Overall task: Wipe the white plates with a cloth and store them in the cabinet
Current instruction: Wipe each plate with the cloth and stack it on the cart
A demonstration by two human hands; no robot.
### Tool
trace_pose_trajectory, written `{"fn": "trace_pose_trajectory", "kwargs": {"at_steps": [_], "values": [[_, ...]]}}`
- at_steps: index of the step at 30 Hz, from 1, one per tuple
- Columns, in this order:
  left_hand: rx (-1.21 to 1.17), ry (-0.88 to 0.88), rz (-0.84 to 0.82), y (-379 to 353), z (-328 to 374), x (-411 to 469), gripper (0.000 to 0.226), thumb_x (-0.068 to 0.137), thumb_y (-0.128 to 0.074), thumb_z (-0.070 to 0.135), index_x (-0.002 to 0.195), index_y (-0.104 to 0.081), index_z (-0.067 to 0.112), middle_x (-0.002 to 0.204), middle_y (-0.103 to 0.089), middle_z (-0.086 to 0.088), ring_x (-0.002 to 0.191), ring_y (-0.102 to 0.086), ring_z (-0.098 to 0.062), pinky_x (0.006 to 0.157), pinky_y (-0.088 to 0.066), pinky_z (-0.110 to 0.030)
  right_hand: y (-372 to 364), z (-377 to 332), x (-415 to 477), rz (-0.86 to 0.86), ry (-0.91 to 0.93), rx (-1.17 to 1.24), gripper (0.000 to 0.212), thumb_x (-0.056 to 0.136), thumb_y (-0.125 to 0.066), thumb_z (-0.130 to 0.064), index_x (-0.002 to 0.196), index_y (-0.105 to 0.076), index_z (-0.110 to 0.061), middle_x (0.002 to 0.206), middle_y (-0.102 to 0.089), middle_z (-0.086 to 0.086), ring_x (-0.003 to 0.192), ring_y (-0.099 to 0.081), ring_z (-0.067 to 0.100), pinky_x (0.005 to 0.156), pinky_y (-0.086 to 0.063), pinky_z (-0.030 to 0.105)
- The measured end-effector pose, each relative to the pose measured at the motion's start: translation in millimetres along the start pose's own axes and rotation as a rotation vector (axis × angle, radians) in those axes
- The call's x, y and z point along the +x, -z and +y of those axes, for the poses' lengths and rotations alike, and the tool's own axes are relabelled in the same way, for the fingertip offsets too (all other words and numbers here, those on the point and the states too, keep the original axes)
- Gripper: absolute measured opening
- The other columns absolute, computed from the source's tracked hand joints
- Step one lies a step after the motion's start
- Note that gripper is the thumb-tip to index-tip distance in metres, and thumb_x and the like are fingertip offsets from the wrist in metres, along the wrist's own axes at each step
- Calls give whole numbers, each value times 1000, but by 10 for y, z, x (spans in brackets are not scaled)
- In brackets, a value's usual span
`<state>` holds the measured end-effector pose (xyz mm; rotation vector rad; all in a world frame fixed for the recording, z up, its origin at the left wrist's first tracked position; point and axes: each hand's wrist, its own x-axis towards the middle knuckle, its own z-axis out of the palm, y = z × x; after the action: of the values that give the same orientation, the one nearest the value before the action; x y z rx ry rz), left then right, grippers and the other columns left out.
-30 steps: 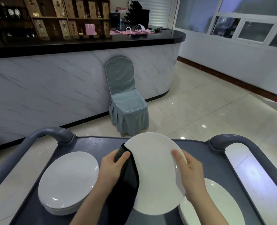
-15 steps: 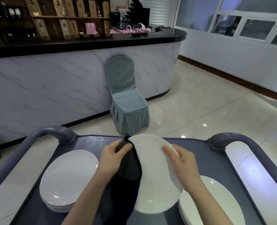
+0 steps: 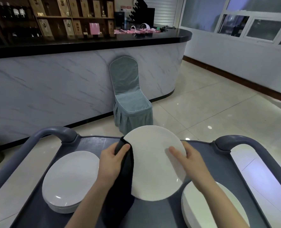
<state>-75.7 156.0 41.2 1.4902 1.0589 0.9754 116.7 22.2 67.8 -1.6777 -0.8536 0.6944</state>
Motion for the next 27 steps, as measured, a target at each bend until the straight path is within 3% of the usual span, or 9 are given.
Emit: {"fn": "trace_pose_trajectory", "kwargs": {"at_steps": [2,7,10,13,16,19,23,25,27], "values": [[115,-123,-157,7,92,79,21,88,-70,18,68,-64,19,61,-63,15,56,-50,5,55,-41,-9,18,-75,66,-66,70,-176,5,89,-68,-42,88,-71,-38,84,-71,-22,73,-64,-6,62,-46,7],[321,-250,-497,-119,111,47,26,84,-74,25,63,-58,25,55,-48,14,54,-42,-1,53,-33,-13,-166,-57,-2,-244,266,-484,38,93,-59,-47,63,-53,-24,57,-48,-11,56,-41,4,55,-32,20],[238,-187,-401,-122,-10,-8,19,87,-72,24,71,-62,16,60,-53,12,57,-45,-4,56,-36,-18,-134,29,-25,-162,258,-405,41,94,-62,-39,58,-49,-28,55,-45,-14,55,-39,3,54,-32,17],[56,-46,-164,-120,-160,-96,18,91,-66,19,75,-66,11,65,-64,4,60,-52,-5,58,-43,-19,-56,121,-45,25,146,-192,40,94,-63,-36,64,-54,-11,61,-49,-2,59,-39,5,55,-31,19],[-71,94,-94,-121,-229,-168,21,93,-63,16,73,-68,14,67,-69,5,61,-57,-3,57,-46,-15,-68,232,-97,145,45,-81,41,94,-62,-38,69,-59,-5,65,-52,-3,60,-43,7,55,-34,19],[55,33,-220,-60,-210,-37,19,90,-68,16,71,-68,16,65,-67,4,60,-54,-1,59,-46,-17,-148,289,-155,82,74,-114,43,93,-62,-40,68,-53,-6,63,-46,-6,60,-39,7,54,-32,19],[390,-198,-631,-100,-46,143,19,81,-77,27,73,-67,14,62,-56,6,60,-46,-1,58,-37,-21,-343,215,-181,-136,203,-283,47,92,-61,-44,55,-37,-26,53,-34,-13,54,-31,5,52,-26,19],[385,-206,-656,-132,-19,126,20,82,-77,27,68,-64,19,60,-52,12,58,-44,0,56,-34,-19,-340,202,-175,-140,225,-305,47,91,-61,-46,57,-39,-21,54,-33,-11,55,-29,6,52,-25,21],[256,-150,-521,-109,-93,61,18,84,-75,22,70,-65,17,62,-56,11,60,-48,-2,59,-39,-20,-251,215,-156,-90,201,-257,43,93,-64,-37,58,-47,-19,56,-39,-6,56,-33,4,54,-28,21]]}}
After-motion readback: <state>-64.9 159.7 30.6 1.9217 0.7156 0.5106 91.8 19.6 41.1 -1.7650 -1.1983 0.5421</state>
